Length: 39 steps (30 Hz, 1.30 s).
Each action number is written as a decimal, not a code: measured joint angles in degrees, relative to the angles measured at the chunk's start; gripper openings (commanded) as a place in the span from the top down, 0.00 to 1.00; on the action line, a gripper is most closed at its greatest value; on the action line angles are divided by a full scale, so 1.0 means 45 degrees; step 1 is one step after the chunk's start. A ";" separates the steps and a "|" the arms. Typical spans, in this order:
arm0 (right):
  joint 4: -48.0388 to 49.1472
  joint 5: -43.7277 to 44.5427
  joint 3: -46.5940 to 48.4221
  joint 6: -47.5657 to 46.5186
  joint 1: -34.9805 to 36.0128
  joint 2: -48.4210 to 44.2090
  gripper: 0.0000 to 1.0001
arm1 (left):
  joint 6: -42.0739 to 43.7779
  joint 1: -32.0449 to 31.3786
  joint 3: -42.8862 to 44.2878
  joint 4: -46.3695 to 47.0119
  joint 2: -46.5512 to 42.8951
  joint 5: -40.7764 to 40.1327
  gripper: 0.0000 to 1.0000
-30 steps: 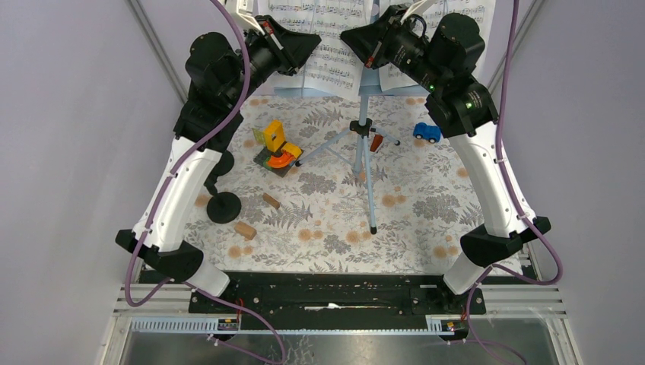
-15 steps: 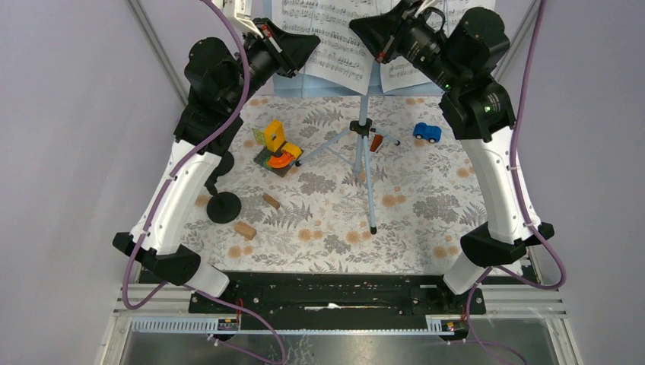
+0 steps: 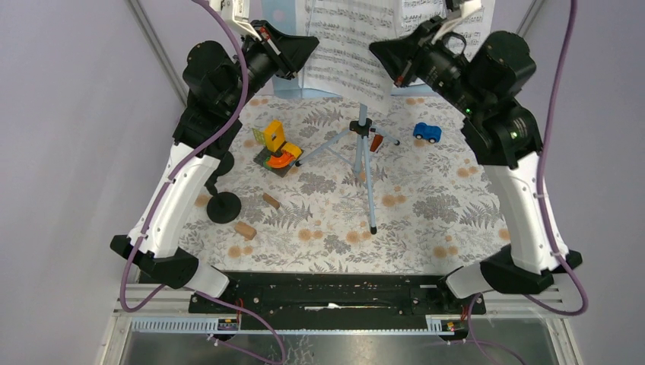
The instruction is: Pack up the instrument practice props
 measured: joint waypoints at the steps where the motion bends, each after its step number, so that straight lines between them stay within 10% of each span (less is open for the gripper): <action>1: -0.0010 0.0117 -0.0359 -0.0058 0.0000 -0.0330 1.00 | 0.0000 0.0000 -0.0005 0.0000 0.0000 -0.0015 1.00; 9: -0.0340 0.1579 -0.3730 -0.0146 0.0000 -0.4095 1.00 | 0.0024 0.0000 -0.0209 0.0034 -0.0180 -0.0034 0.94; 24: -0.2997 0.5251 -1.0365 0.2079 -0.0024 -1.0409 1.00 | 0.0937 0.0000 -0.0952 -0.0316 -0.1277 -0.0073 0.04; 39: -0.5435 0.8956 -1.6980 0.5790 -0.0034 -1.1856 1.00 | 0.2259 -0.0010 -0.8048 -0.2297 -0.8344 -0.1870 0.01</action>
